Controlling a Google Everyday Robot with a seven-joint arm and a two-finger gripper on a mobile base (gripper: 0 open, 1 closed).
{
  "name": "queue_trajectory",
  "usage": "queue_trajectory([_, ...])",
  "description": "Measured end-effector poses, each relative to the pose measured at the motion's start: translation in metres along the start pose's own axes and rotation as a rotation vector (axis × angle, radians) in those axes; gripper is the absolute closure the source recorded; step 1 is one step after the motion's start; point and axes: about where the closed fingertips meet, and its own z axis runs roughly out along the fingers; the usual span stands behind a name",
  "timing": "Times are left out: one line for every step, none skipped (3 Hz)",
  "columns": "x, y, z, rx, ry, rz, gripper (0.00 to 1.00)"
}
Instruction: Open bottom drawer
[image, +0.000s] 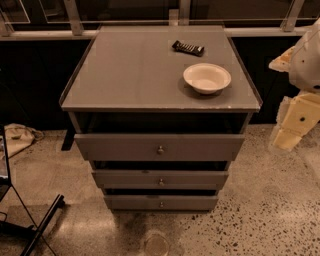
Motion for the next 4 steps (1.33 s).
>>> queue_trajectory([0.017, 0.025, 0.026, 0.001, -0.075, 0.146, 0.0])
queue_trajectory([0.048, 0.065, 0.091, -0.079, -0.201, 0.352, 0.0])
queue_trajectory([0.068, 0.105, 0.187, -0.204, -0.333, 0.56, 0.0])
queue_trajectory([0.075, 0.099, 0.216, -0.194, -0.366, 0.628, 0.18])
